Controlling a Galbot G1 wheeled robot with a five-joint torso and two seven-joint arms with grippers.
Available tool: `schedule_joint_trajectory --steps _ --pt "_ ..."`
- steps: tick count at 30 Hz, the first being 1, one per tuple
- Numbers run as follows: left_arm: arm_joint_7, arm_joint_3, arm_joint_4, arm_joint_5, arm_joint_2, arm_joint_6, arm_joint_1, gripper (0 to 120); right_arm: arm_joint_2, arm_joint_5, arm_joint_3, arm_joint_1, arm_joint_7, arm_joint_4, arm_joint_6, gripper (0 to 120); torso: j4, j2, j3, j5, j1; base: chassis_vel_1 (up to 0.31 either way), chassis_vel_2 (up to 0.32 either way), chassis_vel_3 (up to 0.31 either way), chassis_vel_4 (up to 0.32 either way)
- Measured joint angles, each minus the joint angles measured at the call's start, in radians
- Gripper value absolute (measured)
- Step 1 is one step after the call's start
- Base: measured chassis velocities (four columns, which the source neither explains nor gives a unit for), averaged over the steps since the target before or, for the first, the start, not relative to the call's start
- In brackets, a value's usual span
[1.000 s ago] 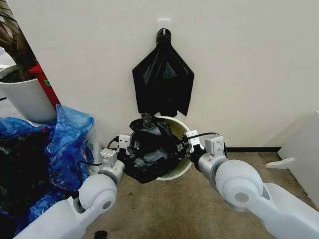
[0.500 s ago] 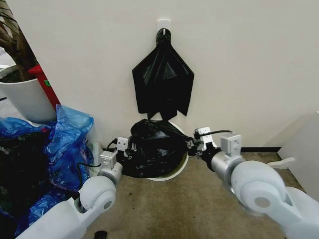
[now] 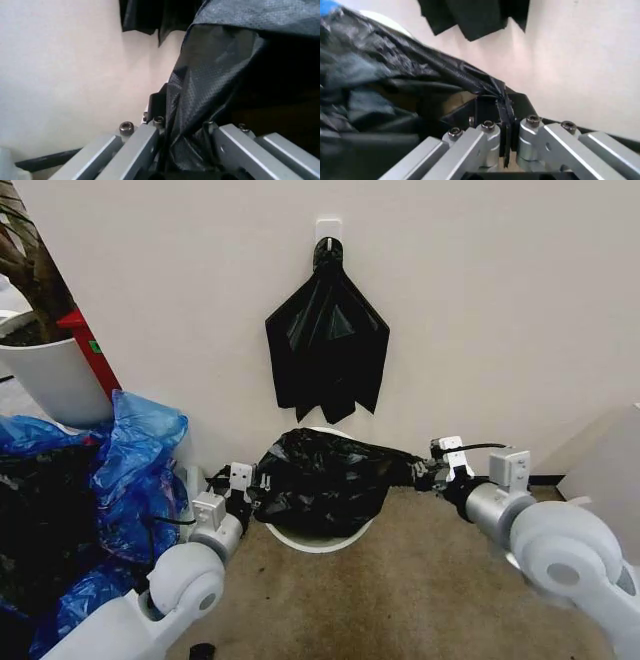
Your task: Place the garbage bag over the trash bin.
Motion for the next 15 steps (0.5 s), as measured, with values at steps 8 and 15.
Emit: schedule_joint_trajectory --steps 8,15 --pt "0.039 -0.016 -0.047 -0.001 0.006 -0.024 0.056 1 -0.027 -0.080 0.021 -0.042 -0.203 -0.094 0.028 0 0.0001 0.000 0.000 0.0000 0.000 0.000 0.000 0.000 0.000" --pt "0.069 -0.022 -0.080 -0.001 0.015 -0.045 0.098 1 -0.047 -0.202 0.034 -0.085 -0.414 -0.189 0.121 0 0.0000 0.000 0.000 0.0000 0.000 0.000 0.000 0.000 0.000"
